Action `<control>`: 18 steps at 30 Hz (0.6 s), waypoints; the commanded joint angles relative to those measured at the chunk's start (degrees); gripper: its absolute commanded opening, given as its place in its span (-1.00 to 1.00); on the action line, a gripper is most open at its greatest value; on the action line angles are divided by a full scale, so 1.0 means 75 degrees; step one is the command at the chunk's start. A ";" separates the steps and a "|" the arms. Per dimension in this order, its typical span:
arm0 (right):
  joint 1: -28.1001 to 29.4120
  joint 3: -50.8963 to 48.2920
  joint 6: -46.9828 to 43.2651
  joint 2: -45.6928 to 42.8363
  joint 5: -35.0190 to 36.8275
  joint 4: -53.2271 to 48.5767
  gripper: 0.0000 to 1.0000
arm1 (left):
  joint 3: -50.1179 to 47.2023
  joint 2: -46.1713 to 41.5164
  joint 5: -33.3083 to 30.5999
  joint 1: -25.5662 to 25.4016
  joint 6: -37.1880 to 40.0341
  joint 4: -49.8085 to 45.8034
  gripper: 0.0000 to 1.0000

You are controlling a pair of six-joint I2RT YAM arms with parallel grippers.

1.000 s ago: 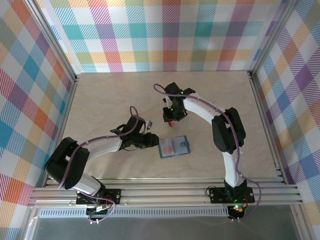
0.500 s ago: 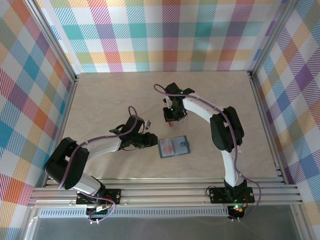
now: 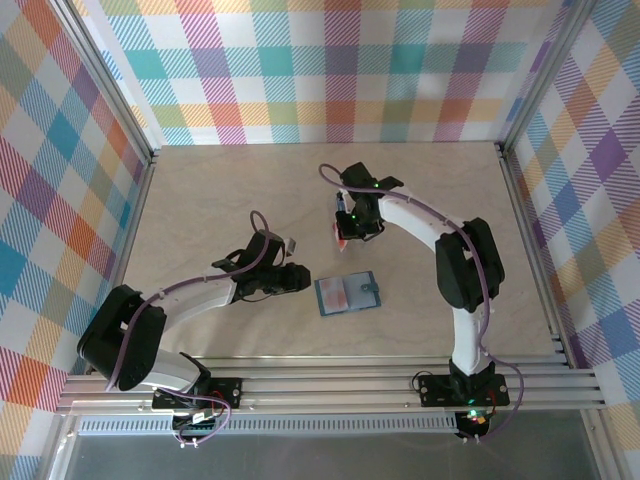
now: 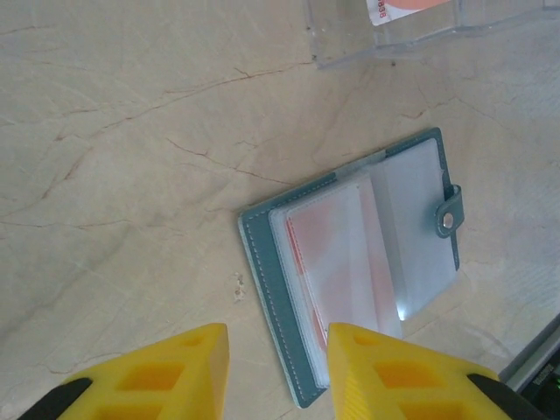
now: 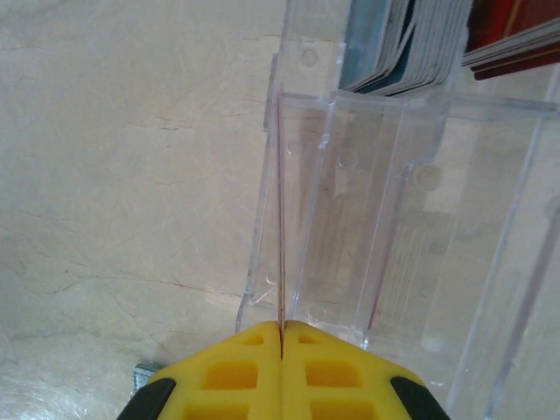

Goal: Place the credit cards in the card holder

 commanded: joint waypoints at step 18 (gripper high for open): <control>-0.0235 -0.0240 0.0048 -0.0416 -0.0260 -0.0004 -0.95 | 0.4859 0.4764 0.1330 0.0369 -0.1965 0.0937 -1.00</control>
